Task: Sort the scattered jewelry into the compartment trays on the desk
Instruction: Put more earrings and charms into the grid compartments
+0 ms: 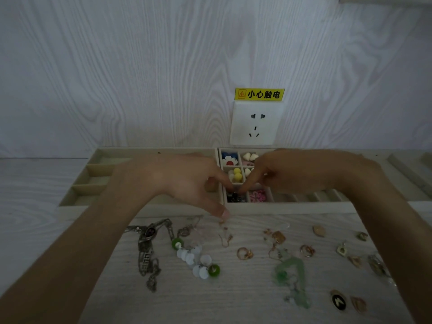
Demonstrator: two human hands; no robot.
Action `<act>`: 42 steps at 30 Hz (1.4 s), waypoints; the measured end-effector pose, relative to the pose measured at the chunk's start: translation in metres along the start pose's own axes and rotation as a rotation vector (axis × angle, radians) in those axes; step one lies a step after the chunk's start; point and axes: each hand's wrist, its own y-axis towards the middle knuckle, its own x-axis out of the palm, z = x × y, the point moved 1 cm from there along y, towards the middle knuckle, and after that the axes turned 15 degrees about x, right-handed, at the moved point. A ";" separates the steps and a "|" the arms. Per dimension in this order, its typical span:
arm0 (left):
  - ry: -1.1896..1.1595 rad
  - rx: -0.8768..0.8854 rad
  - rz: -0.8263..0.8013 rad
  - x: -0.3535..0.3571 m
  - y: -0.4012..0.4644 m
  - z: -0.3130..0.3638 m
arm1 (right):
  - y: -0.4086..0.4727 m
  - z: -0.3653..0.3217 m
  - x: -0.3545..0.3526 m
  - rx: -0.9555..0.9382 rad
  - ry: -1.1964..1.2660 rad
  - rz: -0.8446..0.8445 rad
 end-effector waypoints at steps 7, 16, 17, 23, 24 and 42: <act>-0.004 0.042 0.037 0.000 0.000 0.004 | -0.005 0.005 -0.004 0.001 0.039 -0.003; 0.013 0.017 0.085 -0.004 -0.003 -0.006 | -0.004 0.001 -0.002 0.015 0.031 -0.028; 0.016 0.019 0.088 -0.004 -0.003 -0.006 | -0.004 0.001 -0.002 0.021 0.029 -0.031; 0.021 -0.004 0.055 -0.002 -0.001 -0.005 | -0.013 0.008 -0.011 0.005 0.056 -0.002; 0.020 -0.010 0.056 -0.003 -0.002 -0.004 | -0.018 0.010 -0.014 0.009 0.081 0.019; -0.023 -0.054 0.316 0.066 -0.084 0.045 | -0.100 -0.042 0.063 0.058 0.260 0.320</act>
